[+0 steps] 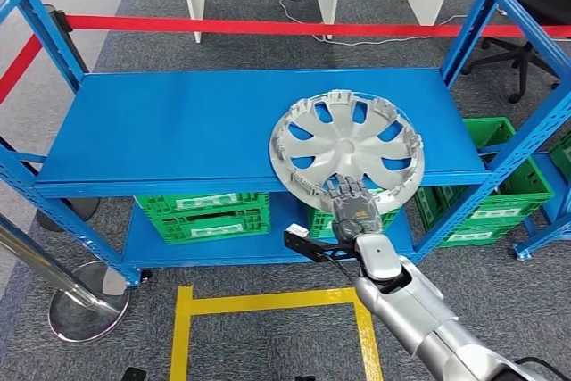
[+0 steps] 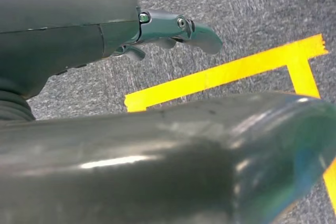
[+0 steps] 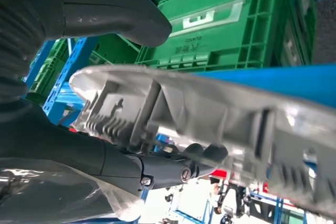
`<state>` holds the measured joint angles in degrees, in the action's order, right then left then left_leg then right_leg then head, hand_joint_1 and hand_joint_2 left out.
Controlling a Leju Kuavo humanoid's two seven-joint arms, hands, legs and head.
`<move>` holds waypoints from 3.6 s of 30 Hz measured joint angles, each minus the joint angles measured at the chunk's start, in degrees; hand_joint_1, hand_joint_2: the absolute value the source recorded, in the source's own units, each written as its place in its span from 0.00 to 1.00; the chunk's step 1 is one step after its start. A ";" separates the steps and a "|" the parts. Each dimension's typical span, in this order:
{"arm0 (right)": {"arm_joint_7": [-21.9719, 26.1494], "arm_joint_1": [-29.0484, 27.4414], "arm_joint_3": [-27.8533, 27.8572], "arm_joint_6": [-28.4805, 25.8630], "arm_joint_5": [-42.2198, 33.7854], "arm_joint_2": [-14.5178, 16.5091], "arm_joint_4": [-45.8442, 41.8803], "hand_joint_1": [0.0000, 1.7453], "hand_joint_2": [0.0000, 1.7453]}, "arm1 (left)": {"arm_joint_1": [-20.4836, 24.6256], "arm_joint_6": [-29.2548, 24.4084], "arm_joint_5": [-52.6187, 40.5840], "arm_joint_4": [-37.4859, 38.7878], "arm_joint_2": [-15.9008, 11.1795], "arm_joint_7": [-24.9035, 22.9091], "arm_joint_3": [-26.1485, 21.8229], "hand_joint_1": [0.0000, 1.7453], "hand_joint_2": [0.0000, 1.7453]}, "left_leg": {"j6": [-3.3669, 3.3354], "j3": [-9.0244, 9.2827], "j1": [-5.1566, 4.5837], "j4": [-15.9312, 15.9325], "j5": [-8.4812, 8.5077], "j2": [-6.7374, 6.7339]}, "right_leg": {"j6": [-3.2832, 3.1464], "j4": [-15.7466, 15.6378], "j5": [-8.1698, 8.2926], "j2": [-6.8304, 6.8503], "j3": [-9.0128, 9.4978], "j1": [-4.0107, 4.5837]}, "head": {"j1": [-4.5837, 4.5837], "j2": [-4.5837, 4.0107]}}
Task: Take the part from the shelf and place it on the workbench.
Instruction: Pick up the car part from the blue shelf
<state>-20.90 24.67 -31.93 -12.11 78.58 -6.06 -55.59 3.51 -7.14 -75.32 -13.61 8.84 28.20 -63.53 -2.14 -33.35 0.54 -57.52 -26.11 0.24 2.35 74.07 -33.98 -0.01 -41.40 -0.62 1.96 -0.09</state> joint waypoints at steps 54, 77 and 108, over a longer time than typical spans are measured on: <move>4.22 -0.29 5.29 -11.44 -2.39 2.37 -1.52 1.00 1.00 | -0.07 5.33 4.29 0.32 -0.84 4.07 1.04 0.00 1.00 | 2.01 1.23 -0.22 -0.78 -1.27 -0.04 | -2.27 -16.16 7.29 -0.13 7.92 0.48 | -0.42 0.00; 7.44 -4.68 6.99 -17.73 0.38 2.43 -14.40 1.00 1.00 | 0.39 3.38 5.95 0.32 -0.92 4.64 1.04 0.00 1.00 | 2.91 -4.94 -0.05 -12.46 -7.58 -0.08 | -2.74 -16.24 7.29 0.09 7.29 -0.09 | -0.51 0.00; 9.62 -7.80 9.65 -22.06 1.24 2.41 -28.27 1.00 1.00 | 0.27 -0.95 6.40 0.32 -0.41 2.60 1.02 0.00 1.00 | 2.87 -6.13 -0.04 -13.93 -7.61 -0.07 | -2.74 -15.73 6.94 0.11 7.09 -0.14 | -0.43 0.00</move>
<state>-11.28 16.87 -22.28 -34.17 79.82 -3.65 -83.86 3.78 -8.09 -68.92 -13.29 8.43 30.80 -62.51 0.72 -39.48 0.50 -71.45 -33.73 0.17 -0.39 58.34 -27.05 0.10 -34.31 -0.75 1.53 -0.09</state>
